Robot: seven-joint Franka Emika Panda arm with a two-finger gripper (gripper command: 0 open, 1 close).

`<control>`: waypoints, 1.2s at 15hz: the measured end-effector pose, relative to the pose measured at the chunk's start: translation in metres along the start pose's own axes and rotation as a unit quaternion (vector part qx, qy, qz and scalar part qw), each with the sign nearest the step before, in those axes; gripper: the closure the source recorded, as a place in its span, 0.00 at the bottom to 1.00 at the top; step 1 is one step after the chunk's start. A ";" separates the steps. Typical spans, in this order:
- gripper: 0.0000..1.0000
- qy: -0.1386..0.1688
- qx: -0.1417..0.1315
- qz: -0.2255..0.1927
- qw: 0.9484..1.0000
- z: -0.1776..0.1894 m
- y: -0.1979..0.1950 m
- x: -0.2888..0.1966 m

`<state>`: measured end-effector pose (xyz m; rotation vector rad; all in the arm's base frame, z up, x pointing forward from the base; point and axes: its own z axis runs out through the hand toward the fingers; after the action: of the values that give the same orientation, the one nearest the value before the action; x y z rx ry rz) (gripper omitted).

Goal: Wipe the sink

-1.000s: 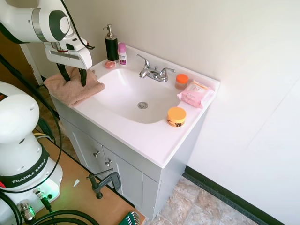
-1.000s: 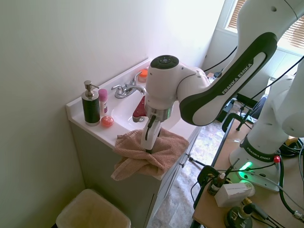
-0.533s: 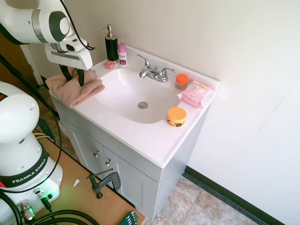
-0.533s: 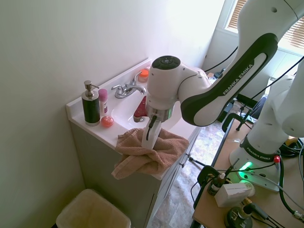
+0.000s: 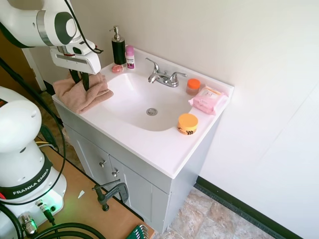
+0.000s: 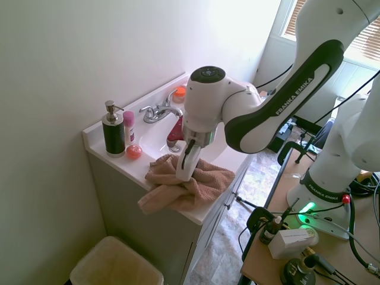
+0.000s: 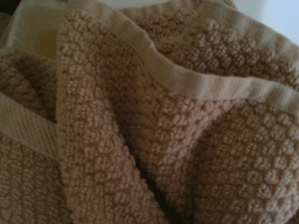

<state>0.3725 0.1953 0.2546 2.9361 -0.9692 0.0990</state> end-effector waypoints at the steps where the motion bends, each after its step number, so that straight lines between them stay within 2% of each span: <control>1: 1.00 0.000 0.001 0.013 1.000 0.000 0.001 0.014; 6: 1.00 -0.004 -0.005 0.053 0.999 0.004 0.010 0.073; 10: 1.00 -0.002 -0.025 0.066 0.997 0.019 0.040 0.103; 15: 1.00 0.010 -0.057 0.066 0.996 0.047 0.083 0.133; 18: 1.00 0.025 -0.067 0.065 0.995 0.053 0.103 0.149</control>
<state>0.4326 0.0210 0.2157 2.7358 -1.1130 0.1070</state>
